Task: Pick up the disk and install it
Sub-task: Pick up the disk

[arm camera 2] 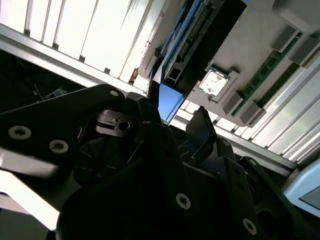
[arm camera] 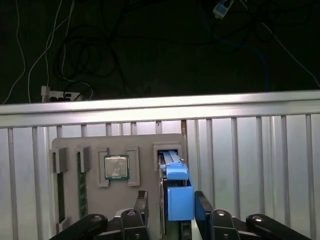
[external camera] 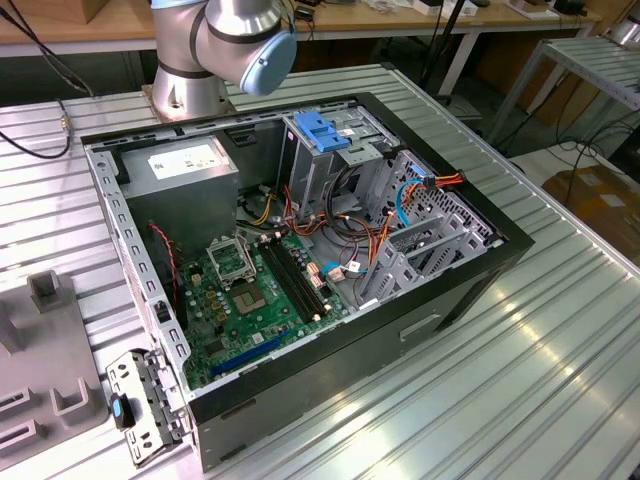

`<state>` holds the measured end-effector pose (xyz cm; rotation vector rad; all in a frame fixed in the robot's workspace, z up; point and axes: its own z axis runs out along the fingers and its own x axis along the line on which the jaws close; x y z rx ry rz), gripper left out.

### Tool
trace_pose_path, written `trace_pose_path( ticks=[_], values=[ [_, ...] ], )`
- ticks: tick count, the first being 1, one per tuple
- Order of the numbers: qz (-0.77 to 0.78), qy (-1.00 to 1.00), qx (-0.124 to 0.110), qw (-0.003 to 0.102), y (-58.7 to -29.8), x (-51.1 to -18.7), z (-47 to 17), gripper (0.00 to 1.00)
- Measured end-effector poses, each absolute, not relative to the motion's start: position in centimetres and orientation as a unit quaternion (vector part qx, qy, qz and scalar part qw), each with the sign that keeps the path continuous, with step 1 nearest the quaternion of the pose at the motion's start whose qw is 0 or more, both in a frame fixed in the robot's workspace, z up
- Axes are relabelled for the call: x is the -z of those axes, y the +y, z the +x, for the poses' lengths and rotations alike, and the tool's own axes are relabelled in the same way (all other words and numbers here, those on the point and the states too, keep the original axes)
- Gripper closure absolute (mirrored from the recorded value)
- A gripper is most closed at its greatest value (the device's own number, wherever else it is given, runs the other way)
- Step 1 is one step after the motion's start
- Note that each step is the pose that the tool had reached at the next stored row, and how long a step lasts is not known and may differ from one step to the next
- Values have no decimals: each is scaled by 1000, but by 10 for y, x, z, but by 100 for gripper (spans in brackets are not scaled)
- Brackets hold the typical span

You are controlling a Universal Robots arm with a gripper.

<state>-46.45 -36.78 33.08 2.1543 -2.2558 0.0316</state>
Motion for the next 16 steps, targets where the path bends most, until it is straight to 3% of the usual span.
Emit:
trace_pose_path(
  ticks=[16],
  values=[
    [692,-722,-10,10,-364,-304,-465,51]
  ],
)
